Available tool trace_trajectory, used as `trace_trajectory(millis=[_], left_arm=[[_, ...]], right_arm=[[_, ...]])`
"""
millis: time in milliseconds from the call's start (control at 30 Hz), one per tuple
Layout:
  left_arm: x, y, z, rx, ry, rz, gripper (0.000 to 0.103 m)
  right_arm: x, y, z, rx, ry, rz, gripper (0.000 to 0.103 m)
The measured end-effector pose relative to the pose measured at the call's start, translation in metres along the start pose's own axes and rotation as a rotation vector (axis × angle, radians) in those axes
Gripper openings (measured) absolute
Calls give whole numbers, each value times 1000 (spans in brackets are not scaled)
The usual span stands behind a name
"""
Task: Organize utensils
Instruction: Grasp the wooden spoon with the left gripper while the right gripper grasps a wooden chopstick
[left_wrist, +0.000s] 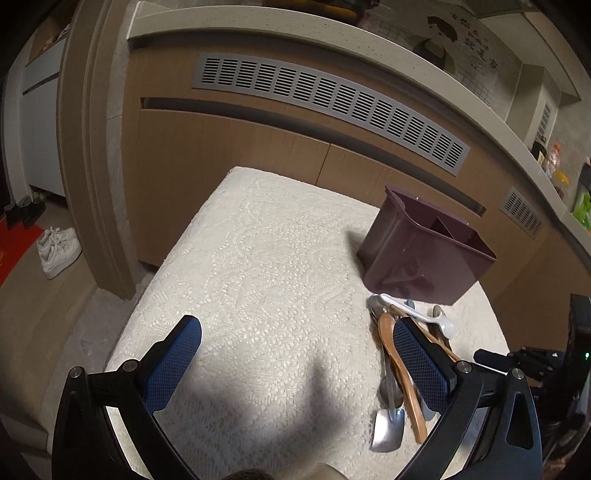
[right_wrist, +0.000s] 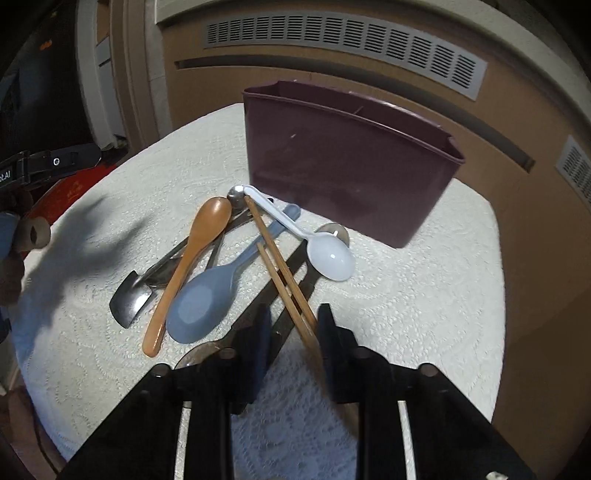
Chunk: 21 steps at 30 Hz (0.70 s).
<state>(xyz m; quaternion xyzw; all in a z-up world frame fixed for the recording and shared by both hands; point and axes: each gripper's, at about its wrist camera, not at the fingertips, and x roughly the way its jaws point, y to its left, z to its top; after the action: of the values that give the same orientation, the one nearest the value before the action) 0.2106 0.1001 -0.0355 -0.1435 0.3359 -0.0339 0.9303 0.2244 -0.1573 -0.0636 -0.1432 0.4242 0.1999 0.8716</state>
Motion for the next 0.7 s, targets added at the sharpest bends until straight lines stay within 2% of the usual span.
trace_trajectory(millis=[133,233,300,467,533,633,700], left_arm=[[9,-4,-3,28,31,14,103],[16,-8,-8,32,89,-20,103],[16,-11,-12,40,94,-31,103],[16,-25,-15,90,95,-33,103],[18,-31,-17,106,102,-36,103],[20,-40,-17,123,105,-41,103],[20,-45,-17,130,102,-40,103]], right_arm=[[10,-2,11,-46,23,28,20],[23,-4,14,-60,62,41,20],[28,-9,11,-47,91,36,20],[20,-42,1,137,124,110,15],[15,-60,-9,227,134,110,14],[8,-78,-24,318,151,103,15],[0,-81,-32,339,158,159,18]])
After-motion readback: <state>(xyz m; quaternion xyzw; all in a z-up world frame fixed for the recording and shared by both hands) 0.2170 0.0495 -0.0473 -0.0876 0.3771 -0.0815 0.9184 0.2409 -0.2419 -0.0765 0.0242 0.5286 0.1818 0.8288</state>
